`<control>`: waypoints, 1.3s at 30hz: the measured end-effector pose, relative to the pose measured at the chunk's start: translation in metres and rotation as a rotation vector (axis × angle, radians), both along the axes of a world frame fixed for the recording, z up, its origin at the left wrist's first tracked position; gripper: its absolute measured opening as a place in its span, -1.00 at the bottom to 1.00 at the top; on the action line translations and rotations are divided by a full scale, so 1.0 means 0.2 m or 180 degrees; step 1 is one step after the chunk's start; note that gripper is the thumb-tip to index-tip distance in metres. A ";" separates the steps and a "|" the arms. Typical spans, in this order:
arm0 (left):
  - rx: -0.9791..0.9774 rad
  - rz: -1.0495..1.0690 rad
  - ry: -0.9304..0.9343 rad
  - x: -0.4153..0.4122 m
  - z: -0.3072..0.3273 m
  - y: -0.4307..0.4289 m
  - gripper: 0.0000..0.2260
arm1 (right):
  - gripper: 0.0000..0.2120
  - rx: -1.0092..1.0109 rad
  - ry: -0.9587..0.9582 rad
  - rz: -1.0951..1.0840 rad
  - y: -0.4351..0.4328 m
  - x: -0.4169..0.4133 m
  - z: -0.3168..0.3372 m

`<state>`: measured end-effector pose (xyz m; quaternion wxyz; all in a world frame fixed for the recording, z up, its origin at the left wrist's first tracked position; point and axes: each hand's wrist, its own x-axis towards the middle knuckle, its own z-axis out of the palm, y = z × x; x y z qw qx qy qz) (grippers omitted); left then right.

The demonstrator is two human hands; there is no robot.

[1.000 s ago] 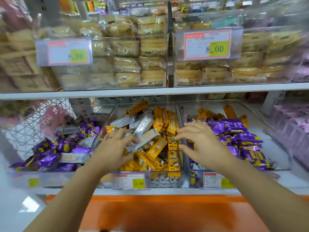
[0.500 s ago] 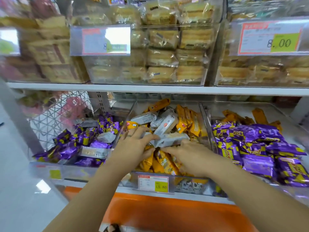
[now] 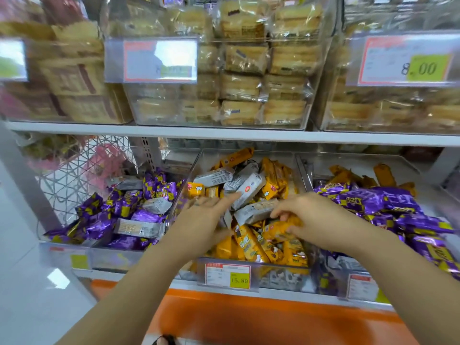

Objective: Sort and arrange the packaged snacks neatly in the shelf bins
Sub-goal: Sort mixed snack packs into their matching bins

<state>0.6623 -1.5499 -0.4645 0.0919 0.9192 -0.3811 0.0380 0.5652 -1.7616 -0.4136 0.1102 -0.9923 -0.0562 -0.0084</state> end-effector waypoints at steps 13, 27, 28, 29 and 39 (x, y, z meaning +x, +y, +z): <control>-0.0963 0.0194 -0.0202 0.11 0.19 -0.08 -0.59 | -0.67 0.0513 -0.0674 -0.0117 -0.01 0.08 0.01; 0.0157 -0.0091 0.0620 0.25 0.13 -0.06 -0.37 | -0.45 -0.0471 0.0229 0.0014 0.02 0.34 -0.06; 0.0141 -0.0177 0.0597 0.21 0.12 -0.03 -0.31 | -0.47 -0.0515 0.0292 0.0025 0.03 0.31 -0.06; 0.0083 -0.0196 0.0659 0.17 0.12 0.00 -0.31 | -0.47 -0.0557 0.0341 0.0034 0.04 0.27 -0.07; -0.0031 -0.0479 0.0666 0.03 0.12 0.07 -0.34 | -0.45 -0.0082 0.0256 0.0054 0.09 0.18 0.16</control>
